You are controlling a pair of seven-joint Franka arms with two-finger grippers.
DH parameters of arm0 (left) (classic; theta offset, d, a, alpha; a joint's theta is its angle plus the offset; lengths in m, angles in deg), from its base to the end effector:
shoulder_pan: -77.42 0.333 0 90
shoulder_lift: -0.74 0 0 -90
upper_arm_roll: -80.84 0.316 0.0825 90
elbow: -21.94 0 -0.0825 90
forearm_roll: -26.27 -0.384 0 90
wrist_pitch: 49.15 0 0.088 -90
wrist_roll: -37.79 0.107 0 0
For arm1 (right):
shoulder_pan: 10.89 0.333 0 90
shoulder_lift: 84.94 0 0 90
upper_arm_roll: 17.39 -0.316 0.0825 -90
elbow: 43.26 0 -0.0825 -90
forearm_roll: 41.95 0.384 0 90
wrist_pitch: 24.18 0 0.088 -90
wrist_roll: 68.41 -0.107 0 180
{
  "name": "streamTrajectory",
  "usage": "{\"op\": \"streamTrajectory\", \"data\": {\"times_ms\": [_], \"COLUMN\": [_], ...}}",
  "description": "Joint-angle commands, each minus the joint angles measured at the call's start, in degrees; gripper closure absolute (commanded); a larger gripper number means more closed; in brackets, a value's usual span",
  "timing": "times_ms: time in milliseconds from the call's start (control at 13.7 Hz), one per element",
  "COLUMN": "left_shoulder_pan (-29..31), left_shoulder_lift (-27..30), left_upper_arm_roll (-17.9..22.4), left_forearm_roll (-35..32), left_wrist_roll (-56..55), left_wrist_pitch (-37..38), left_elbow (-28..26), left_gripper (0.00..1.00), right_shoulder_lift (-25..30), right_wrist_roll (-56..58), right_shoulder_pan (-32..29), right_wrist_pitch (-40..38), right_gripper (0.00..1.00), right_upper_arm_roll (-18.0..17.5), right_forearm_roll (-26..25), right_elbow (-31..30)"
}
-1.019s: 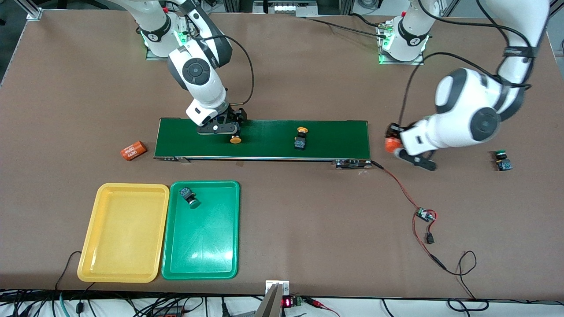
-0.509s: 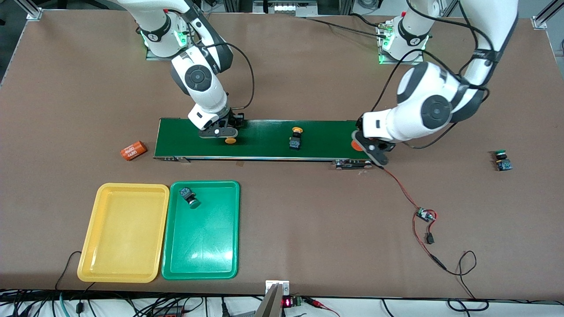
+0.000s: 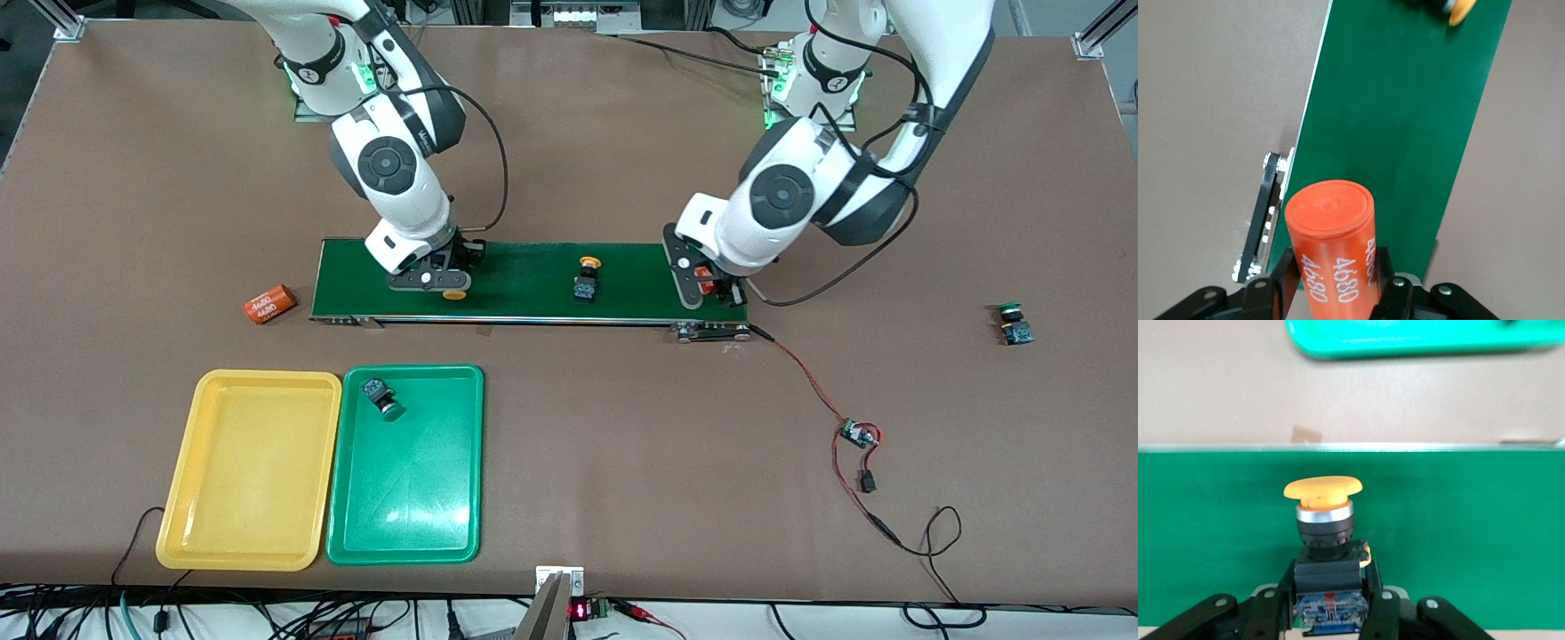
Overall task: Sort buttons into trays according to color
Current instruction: 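Grasp the yellow button with the right gripper while the left places cylinder, then carry the yellow button over the yellow tray with the right gripper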
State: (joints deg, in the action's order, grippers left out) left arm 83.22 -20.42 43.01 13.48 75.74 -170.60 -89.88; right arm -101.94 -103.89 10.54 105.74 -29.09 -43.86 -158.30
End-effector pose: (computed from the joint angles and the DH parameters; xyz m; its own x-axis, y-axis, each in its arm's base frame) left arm 0.5192 -0.2936 0.3163 0.2353 -0.9703 -0.0569 -0.9650 -0.2402 0.1049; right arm 0.5015 0.3218 0.3085 0.9987 -0.0267 -0.0445 -0.0272 -0.9996 -0.0105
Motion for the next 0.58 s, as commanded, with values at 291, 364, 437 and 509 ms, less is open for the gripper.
{"op": "streamTrajectory", "data": {"times_ms": [291, 364, 437, 509], "left_shoulder_pan": [-0.7, -0.7, -0.7, -0.6], "left_shoulder_lift": [-1.4, -1.3, -1.2, -1.0], "left_upper_arm_roll": [-1.8, -1.8, -1.8, -1.8], "left_forearm_roll": [-4.8, -4.8, -4.8, -4.8], "left_wrist_roll": [2.8, 2.7, 2.9, 2.9], "left_wrist_pitch": [-8.7, -8.7, -8.7, -8.7], "left_elbow": [-6.4, -6.2, -6.4, -6.2], "left_gripper": [0.64, 0.37, 0.00, 0.00], "right_shoulder_lift": [-2.5, -3.6, -4.3, -5.1], "right_wrist_roll": [10.2, 12.4, 14.5, 16.4], "right_shoulder_pan": [-7.9, -10.6, -12.9, -15.0], "right_wrist_pitch": [-3.9, -3.6, -3.4, -3.4], "right_gripper": [0.88, 0.88, 0.88, 0.88], "right_upper_arm_roll": [4.0, 4.0, 4.0, 4.0], "right_forearm_roll": [-1.2, -1.2, -1.5, -2.4], "right_elbow": [9.4, 9.6, 9.7, 10.4]}}
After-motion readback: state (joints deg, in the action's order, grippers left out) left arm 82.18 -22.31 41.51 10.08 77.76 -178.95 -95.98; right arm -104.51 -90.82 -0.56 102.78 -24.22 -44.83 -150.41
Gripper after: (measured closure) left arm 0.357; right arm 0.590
